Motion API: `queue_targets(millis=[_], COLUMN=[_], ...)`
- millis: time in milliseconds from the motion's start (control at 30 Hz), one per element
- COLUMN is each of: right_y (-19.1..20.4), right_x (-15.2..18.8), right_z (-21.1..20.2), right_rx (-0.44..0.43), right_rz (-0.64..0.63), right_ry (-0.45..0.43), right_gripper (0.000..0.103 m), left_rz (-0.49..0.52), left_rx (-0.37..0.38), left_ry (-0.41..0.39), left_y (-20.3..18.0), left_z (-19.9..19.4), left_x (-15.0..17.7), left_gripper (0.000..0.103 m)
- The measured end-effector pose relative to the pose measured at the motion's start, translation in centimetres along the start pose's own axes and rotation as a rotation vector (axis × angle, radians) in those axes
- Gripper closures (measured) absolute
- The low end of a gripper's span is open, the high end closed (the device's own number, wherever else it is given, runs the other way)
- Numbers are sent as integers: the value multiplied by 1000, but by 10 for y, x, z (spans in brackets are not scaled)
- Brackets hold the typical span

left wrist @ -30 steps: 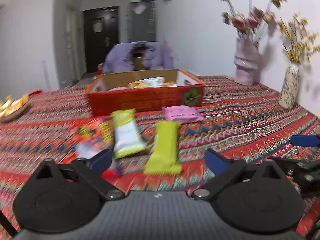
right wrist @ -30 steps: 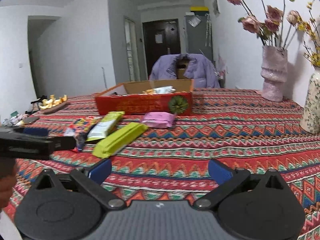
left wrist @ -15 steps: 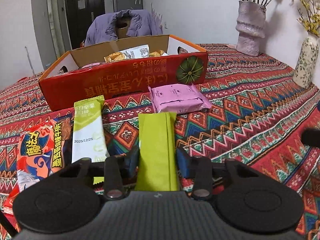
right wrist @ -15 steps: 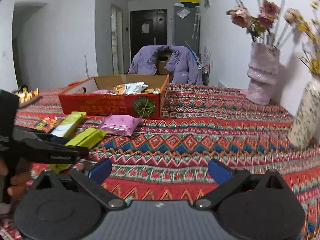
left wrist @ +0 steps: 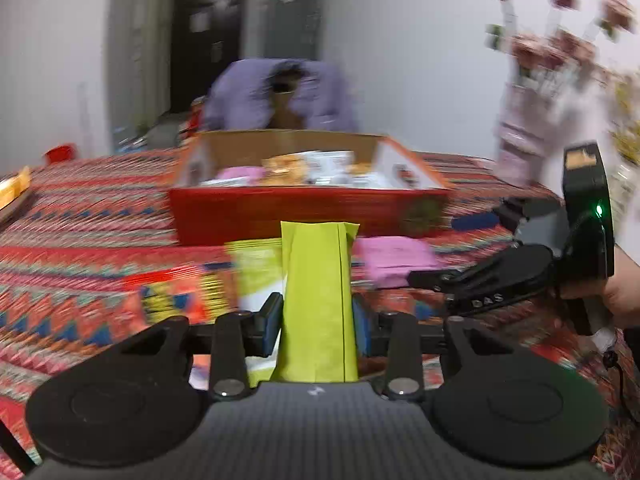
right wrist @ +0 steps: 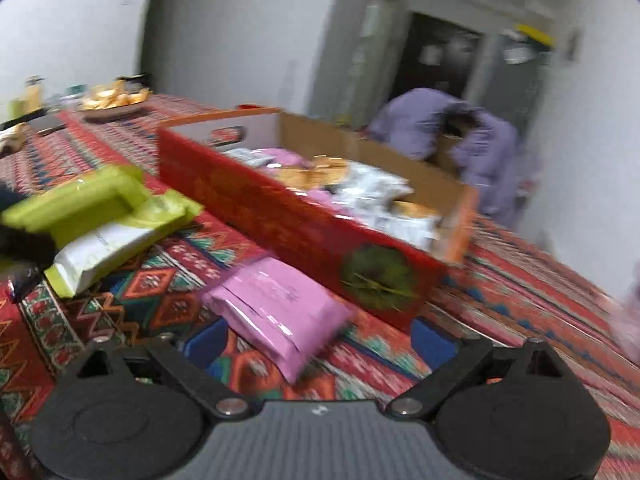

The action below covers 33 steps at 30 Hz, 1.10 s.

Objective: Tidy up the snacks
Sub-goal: 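Grasp a green bar with the left tool while the right tool grasps a pink packet, then carry the green bar and pink packet into the box and open both tools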

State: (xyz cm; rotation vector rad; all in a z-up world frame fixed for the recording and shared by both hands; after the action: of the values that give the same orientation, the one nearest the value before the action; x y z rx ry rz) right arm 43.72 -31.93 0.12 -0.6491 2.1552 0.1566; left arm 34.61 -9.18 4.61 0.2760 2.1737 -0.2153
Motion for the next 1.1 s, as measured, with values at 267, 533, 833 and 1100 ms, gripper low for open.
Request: queue_targets(millis=[267, 533, 833, 1100], right_y=[-15, -12, 54, 83], right_x=[-9, 21, 84, 110], right_z=[45, -2, -109, -163], right_rx=[-222, -110, 76, 113], right_rz=[8, 266, 477, 503], right_ry=[26, 26, -3, -66], right_gripper=[12, 35, 38, 38], left_rz=[-43, -35, -26, 6], left_rx=[-81, -61, -13, 43], left_ry=[35, 18, -4, -17], left_y=[24, 14, -15, -41], left_z=[14, 8, -35, -70], left_x=[3, 4, 22, 51], left_gripper=[66, 66, 66, 66])
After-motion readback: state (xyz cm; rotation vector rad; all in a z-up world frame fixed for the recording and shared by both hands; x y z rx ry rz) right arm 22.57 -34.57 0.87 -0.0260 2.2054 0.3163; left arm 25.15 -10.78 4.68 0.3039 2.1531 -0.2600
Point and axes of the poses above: each gripper's, at about its wrist camera, not at the fingertips, and z roughly the way its jaws point, y to its left, x to its underside, the point moved 2 cm from there along z, roughly the way its jaws point, and after that the axes turned 2 degrees about z, right-handed, at the moved point
